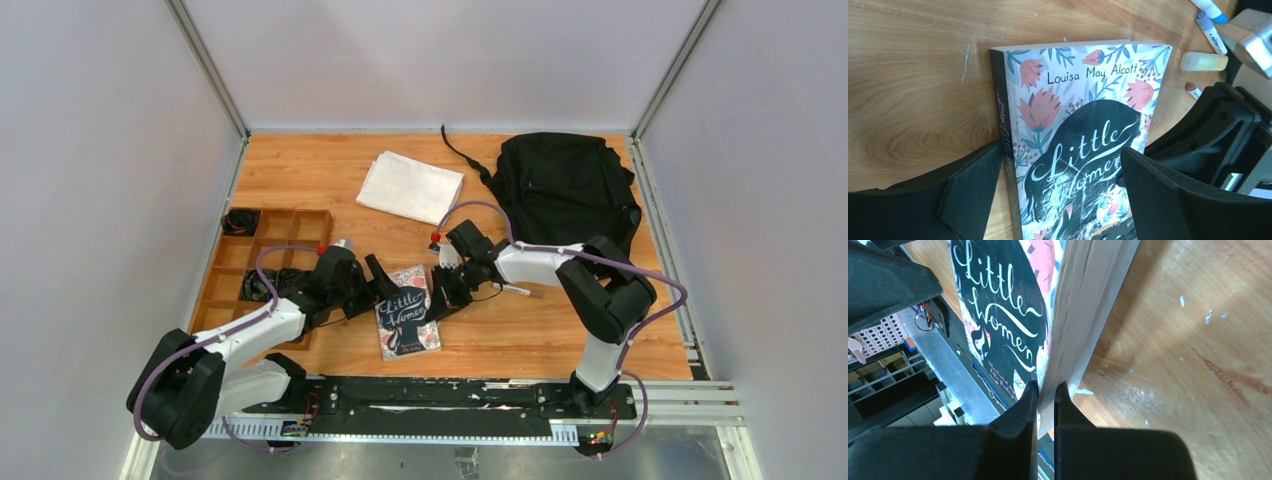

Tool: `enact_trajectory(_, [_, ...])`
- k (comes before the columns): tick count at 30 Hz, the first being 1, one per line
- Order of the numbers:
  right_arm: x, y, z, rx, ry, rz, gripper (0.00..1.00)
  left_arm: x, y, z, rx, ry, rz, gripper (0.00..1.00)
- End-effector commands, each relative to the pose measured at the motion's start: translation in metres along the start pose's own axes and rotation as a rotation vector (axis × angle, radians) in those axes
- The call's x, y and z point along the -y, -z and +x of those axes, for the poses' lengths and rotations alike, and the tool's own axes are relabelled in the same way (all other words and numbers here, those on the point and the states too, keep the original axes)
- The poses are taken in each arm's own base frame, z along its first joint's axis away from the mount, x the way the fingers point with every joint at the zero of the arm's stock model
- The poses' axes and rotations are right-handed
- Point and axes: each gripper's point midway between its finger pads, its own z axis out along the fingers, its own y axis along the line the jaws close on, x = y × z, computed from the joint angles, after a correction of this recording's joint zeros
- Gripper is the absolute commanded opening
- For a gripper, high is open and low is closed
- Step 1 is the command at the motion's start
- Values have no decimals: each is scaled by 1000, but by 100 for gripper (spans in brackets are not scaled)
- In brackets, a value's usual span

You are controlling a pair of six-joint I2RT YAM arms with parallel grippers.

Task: Pack the student bag
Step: Pick up the book from the center of the board.

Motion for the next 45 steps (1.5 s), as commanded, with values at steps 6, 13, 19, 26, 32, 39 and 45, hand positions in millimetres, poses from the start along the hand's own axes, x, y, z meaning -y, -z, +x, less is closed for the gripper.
enact_trajectory(6, [-28, 44, -24, 216, 84, -29, 0, 23, 28, -8, -19, -202, 21, 97])
enact_trajectory(13, [-35, 86, -21, 307, 137, -105, 0, 35, 46, 9, -99, -246, 152, 100])
enact_trajectory(19, [-55, 108, -10, 308, 240, -235, 0, 58, 52, 27, -185, -202, 335, 100])
enact_trajectory(26, [-78, 118, 0, 280, 323, -362, 0, 82, 53, 34, -230, -141, 506, 97])
enact_trajectory(32, [-75, 110, 4, 238, 294, -399, 0, 105, 62, 17, -158, -106, 585, 74])
enact_trajectory(39, [-68, 115, 0, 247, 211, -333, 24, 136, 67, -9, -98, -113, 615, 0])
enact_trajectory(45, [-52, 158, -11, 482, 34, -224, 85, 171, 87, -51, 53, -87, 660, 0])
